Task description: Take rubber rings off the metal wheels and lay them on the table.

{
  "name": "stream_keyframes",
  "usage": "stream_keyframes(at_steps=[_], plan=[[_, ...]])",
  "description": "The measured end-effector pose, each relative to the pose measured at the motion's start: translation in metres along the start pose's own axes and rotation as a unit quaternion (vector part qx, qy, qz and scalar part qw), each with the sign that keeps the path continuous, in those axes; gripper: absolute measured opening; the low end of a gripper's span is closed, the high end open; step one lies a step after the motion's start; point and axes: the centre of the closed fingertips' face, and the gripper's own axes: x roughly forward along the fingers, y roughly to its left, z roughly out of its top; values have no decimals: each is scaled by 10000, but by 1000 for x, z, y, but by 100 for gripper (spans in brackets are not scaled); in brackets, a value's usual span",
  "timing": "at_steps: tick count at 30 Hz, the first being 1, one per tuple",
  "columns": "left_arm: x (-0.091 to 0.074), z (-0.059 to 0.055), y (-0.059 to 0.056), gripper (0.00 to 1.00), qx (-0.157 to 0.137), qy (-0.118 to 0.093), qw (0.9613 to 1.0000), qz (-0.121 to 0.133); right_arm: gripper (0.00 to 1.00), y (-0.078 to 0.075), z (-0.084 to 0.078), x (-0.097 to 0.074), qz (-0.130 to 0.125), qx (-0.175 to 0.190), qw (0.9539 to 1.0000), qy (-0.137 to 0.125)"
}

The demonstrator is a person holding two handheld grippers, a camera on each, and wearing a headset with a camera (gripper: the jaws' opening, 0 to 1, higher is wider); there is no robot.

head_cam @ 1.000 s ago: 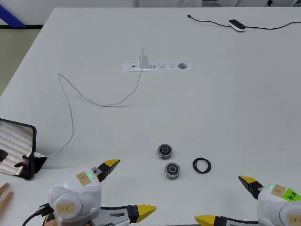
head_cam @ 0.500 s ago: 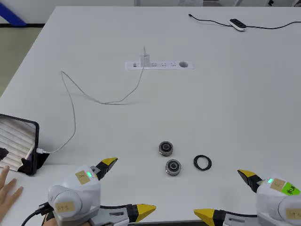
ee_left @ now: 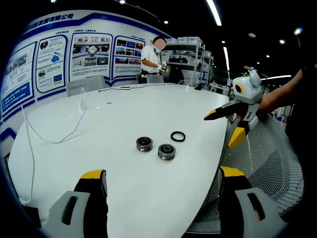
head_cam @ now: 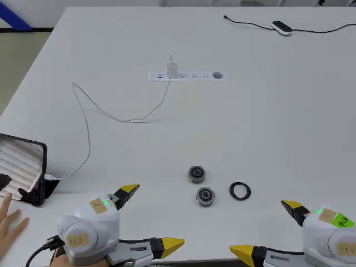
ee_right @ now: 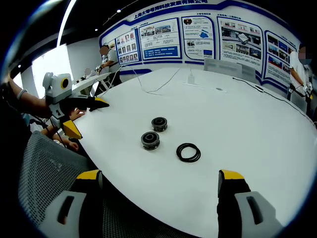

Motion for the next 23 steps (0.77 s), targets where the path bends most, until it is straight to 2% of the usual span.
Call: stream_keyframes(at_steps=[23], plan=[[-1, 0, -2, 93, -1, 36, 10000, 25, 97, 0, 0, -1, 68, -19, 10000, 27]])
